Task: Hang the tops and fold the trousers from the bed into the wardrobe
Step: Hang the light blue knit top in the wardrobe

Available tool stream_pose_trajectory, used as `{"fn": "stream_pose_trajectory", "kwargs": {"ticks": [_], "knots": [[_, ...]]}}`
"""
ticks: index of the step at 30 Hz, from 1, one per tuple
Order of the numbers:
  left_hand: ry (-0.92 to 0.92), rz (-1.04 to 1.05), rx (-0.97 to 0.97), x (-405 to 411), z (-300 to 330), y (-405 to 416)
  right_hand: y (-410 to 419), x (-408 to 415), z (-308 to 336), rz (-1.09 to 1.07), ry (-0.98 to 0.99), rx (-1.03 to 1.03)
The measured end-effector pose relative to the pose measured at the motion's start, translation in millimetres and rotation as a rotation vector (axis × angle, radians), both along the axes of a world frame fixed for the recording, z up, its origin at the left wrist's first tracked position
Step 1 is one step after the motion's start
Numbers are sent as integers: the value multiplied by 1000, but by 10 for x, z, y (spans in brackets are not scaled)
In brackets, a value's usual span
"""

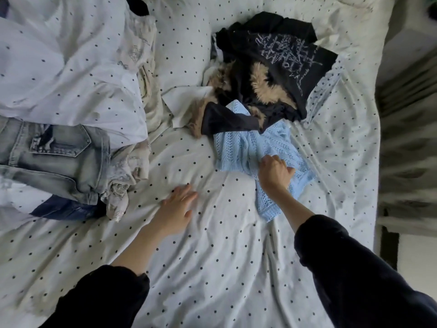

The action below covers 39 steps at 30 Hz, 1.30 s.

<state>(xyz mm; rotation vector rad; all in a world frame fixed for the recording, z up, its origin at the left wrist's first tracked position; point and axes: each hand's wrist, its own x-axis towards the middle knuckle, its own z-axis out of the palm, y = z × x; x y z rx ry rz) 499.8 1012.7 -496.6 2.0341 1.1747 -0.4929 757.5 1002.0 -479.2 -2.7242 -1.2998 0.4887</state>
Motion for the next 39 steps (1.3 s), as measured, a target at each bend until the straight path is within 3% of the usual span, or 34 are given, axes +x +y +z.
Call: {"fn": "stream_pose_trajectory", "kwargs": {"ticks": [6, 10, 13, 18, 24, 30, 35, 39], "knots": [[-275, 472, 71, 275, 212, -11, -668, -281, 211, 108, 249, 141], [-442, 606, 26, 753, 451, -144, -1090, -348, 447, 226, 462, 131], [-492, 530, 82, 1070, 530, -247, -1457, -326, 662, 353, 576, 37], [-311, 306, 175, 1112, 440, -474, -1949, -133, 878, 317, 659, -153], [-491, 399, 434, 1154, 673, -549, -2110, -140, 982, 361, 676, -339], [-816, 528, 410, 1400, 1311, -136, -2062, -214, 910, 293, 544, -375], [-594, 510, 357, 1149, 1211, 107, -1913, -152, 720, 230, 541, -402], [-357, 257, 49, 909, 829, -189, -1713, -144, 525, 98, 530, -262]]}}
